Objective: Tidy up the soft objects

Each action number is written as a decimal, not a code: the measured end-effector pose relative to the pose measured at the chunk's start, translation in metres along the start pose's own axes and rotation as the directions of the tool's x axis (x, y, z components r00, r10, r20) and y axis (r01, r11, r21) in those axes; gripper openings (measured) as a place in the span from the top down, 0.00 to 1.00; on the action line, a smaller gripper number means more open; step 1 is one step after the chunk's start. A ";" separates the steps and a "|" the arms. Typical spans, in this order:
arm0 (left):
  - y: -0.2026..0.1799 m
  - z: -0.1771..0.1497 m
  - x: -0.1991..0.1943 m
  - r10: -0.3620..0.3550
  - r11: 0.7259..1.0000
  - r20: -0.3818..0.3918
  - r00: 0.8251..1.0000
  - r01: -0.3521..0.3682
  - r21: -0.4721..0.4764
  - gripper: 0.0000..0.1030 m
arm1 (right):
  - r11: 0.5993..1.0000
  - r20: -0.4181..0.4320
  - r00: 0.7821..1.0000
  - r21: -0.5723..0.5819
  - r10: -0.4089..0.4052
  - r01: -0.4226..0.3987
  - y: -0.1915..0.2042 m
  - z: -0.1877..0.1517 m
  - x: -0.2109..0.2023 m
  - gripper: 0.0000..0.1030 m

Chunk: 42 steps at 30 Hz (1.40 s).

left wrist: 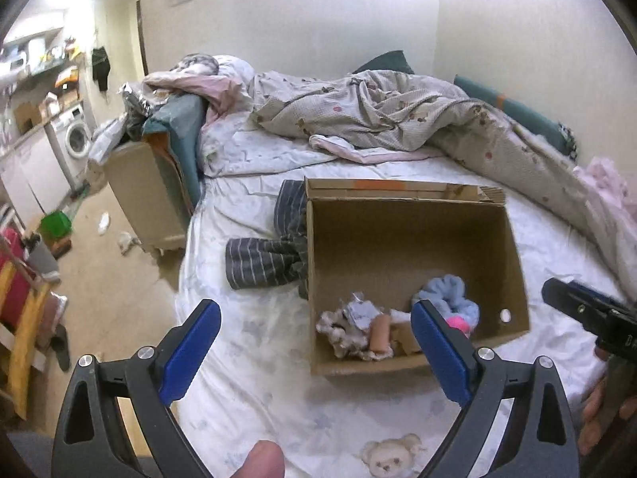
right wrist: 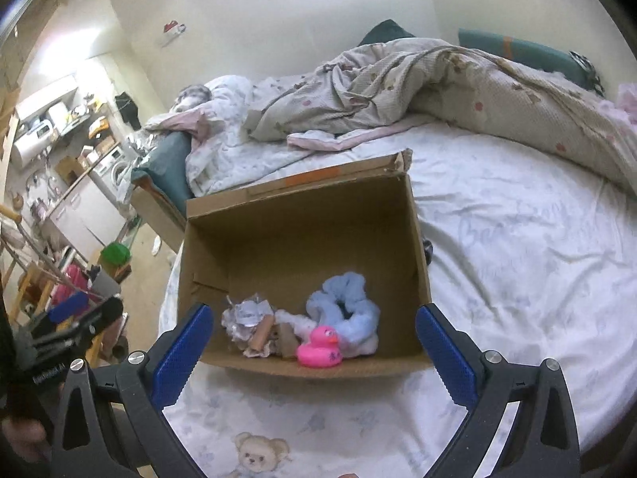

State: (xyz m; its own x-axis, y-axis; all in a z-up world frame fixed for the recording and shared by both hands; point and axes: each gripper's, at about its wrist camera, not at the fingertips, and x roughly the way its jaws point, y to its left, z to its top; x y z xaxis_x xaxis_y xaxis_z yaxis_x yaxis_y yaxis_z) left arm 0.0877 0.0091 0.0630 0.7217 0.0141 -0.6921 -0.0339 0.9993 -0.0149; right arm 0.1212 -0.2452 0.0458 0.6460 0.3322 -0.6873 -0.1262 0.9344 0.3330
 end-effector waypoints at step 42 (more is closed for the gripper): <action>-0.005 -0.037 0.007 -0.016 0.998 -0.096 0.995 0.011 -0.054 0.00 | 0.970 -0.003 0.982 -0.157 -0.188 0.185 0.020 -0.037 0.012 0.00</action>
State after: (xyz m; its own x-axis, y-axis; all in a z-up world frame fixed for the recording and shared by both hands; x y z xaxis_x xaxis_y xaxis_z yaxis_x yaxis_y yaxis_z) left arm 0.0673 0.0031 0.0322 0.6526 -0.0056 -0.7577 -0.0629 0.9961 -0.0616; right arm 0.0987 -0.2181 0.0201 0.6557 0.1512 -0.7397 -0.1211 0.9881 0.0946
